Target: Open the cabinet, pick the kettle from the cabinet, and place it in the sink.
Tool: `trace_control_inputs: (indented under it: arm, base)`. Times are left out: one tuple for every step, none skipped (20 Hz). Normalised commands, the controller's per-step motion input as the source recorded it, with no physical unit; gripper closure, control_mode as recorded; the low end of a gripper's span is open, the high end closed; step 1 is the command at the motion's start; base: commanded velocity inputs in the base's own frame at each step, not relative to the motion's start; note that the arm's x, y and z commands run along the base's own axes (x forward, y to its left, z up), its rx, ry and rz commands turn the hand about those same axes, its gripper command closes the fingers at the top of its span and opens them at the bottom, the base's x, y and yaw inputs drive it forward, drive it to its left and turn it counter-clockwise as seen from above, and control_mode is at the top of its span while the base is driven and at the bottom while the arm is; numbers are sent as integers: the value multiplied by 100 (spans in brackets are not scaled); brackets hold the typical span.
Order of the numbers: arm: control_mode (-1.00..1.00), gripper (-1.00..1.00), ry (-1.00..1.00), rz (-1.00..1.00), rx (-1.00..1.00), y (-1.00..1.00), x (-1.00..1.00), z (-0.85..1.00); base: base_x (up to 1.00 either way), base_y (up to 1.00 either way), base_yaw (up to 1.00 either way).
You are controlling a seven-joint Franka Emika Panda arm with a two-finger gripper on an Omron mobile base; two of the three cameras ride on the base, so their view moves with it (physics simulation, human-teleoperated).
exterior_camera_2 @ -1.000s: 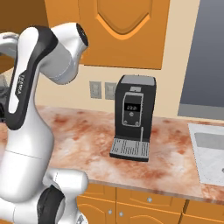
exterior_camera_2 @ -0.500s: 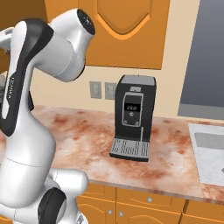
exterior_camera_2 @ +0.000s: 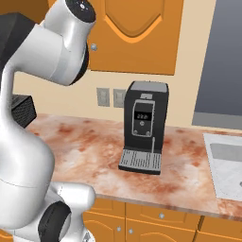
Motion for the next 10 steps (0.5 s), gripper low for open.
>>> trace_control_inputs:
  arm:
    - [-100, -100, 0, -18, -9, -26, 5, 3]
    - [-100, -100, 0, -19, -10, -26, 5, 3]
    - [-100, -100, 0, -19, -11, -23, 4, 3]
    - [-100, -100, 0, -20, -14, -20, 5, 1]
    - [-100, -100, 0, -20, -16, -14, 9, 0]
    - [-100, -100, 1, -20, -16, -15, 10, 0]
    - [-100, -100, 2, -21, -16, -12, 15, 1]
    - [-100, -100, 3, -21, -15, -10, 18, 1]
    - [-100, -100, 4, -21, -14, -10, 21, 1]
    - [-100, -100, 2, -20, -13, -9, 21, 2]
  base:
    - [0, 0, 0]
    - [0, 0, 0]
    - [0, 0, 0]
    - [0, 0, 0]
    - [0, 0, 0]
    - [0, 0, 0]
    - [0, 0, 0]
    - [0, 0, 0]
    - [0, 0, 0]
    - [0, 0, 0]
